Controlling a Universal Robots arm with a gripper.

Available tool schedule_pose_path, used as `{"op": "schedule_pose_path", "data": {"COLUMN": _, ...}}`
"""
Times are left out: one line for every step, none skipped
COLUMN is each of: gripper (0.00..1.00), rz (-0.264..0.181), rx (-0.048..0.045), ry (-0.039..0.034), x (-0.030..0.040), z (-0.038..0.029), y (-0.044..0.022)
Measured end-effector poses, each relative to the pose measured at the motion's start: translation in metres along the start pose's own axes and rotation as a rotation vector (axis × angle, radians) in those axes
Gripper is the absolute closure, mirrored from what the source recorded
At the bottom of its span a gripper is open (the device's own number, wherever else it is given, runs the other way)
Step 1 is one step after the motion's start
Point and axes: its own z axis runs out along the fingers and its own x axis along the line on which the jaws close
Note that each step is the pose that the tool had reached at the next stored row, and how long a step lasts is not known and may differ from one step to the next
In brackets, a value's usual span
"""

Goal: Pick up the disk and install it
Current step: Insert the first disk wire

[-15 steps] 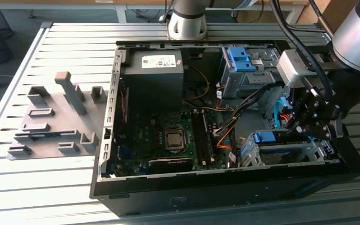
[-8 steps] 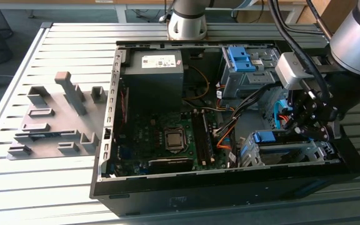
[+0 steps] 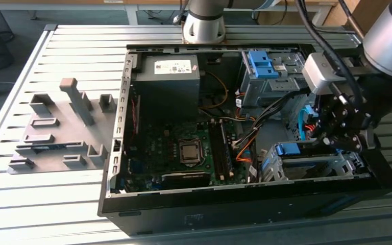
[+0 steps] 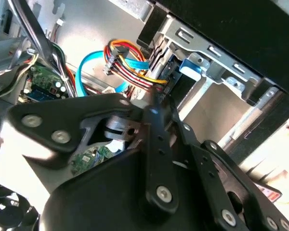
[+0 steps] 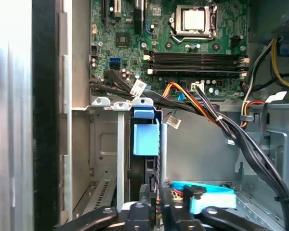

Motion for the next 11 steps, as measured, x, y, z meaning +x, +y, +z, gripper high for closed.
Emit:
{"op": "schedule_pose_path", "data": {"gripper": 0.76, "rz": 0.000, "rx": -0.0001, "ry": -0.0005, "x": -0.0001, "z": -0.0033, "y": -0.0001}}
{"op": "schedule_pose_path", "data": {"gripper": 0.76, "rz": 0.000, "rx": -0.0004, "ry": -0.0009, "x": -0.0001, "z": -0.0060, "y": -0.0002}}
{"op": "schedule_pose_path", "data": {"gripper": 0.76, "rz": 0.000, "rx": -0.0009, "ry": -0.0010, "x": -0.0003, "z": -0.0084, "y": -0.0002}}
{"op": "schedule_pose_path", "data": {"gripper": 0.76, "rz": 0.000, "rx": -0.0013, "ry": -0.0007, "x": -0.0003, "z": -0.0098, "y": -0.0003}}
{"op": "schedule_pose_path", "data": {"gripper": 0.76, "rz": 0.000, "rx": -0.0015, "ry": -0.0011, "x": -0.0003, "z": -0.0099, "y": -0.0003}}
{"op": "schedule_pose_path", "data": {"gripper": 0.78, "rz": 0.000, "rx": -0.0015, "ry": -0.0011, "x": -0.0003, "z": -0.0099, "y": -0.0003}}
{"op": "schedule_pose_path", "data": {"gripper": 0.84, "rz": 0.000, "rx": -0.0016, "ry": -0.0012, "x": -0.0003, "z": -0.0099, "y": -0.0003}}
{"op": "schedule_pose_path", "data": {"gripper": 0.84, "rz": 0.000, "rx": -0.0016, "ry": -0.0011, "x": -0.0003, "z": -0.0100, "y": -0.0003}}
{"op": "schedule_pose_path", "data": {"gripper": 0.89, "rz": 0.000, "rx": -0.0017, "ry": -0.0011, "x": -0.0003, "z": -0.0100, "y": -0.0003}}
{"op": "schedule_pose_path", "data": {"gripper": 0.89, "rz": 0.000, "rx": -0.0017, "ry": -0.0010, "x": -0.0003, "z": -0.0100, "y": -0.0003}}
{"op": "schedule_pose_path", "data": {"gripper": 0.89, "rz": 0.000, "rx": -0.0017, "ry": -0.0009, "x": -0.0003, "z": -0.0100, "y": -0.0003}}
